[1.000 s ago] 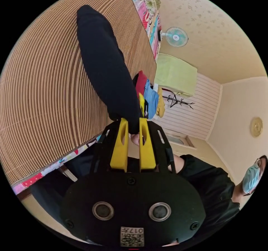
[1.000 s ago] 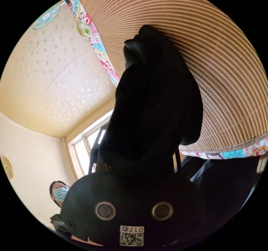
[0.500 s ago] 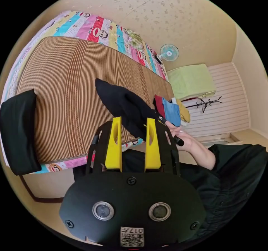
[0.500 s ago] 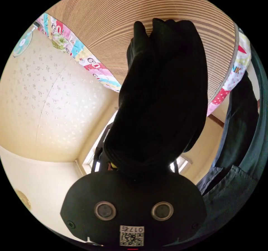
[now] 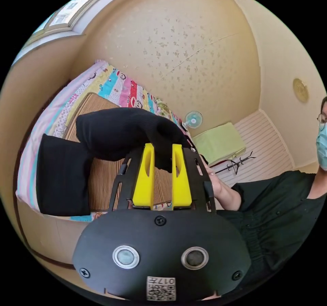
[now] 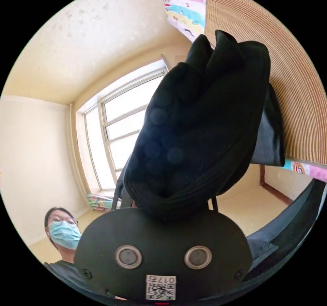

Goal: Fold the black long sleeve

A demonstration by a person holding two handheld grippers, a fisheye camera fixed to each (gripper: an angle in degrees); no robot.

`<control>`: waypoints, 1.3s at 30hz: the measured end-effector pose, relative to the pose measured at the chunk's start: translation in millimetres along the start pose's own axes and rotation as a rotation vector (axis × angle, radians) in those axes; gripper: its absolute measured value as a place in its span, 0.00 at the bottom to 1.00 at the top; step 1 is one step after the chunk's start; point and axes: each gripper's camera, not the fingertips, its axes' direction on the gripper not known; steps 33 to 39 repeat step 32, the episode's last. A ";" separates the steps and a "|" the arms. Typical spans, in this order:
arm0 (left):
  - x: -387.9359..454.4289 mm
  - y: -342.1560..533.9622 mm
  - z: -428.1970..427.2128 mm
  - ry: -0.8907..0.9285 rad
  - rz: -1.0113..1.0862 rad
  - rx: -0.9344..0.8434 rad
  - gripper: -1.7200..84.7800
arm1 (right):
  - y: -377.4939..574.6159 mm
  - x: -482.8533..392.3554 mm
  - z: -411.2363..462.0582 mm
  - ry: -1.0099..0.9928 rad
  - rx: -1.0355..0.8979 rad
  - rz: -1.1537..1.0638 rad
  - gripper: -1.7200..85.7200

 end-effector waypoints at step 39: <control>100.9 -38.8 298.5 -0.261 0.428 -0.369 0.12 | 348.7 -259.7 -22.7 1.475 1.396 -0.924 0.02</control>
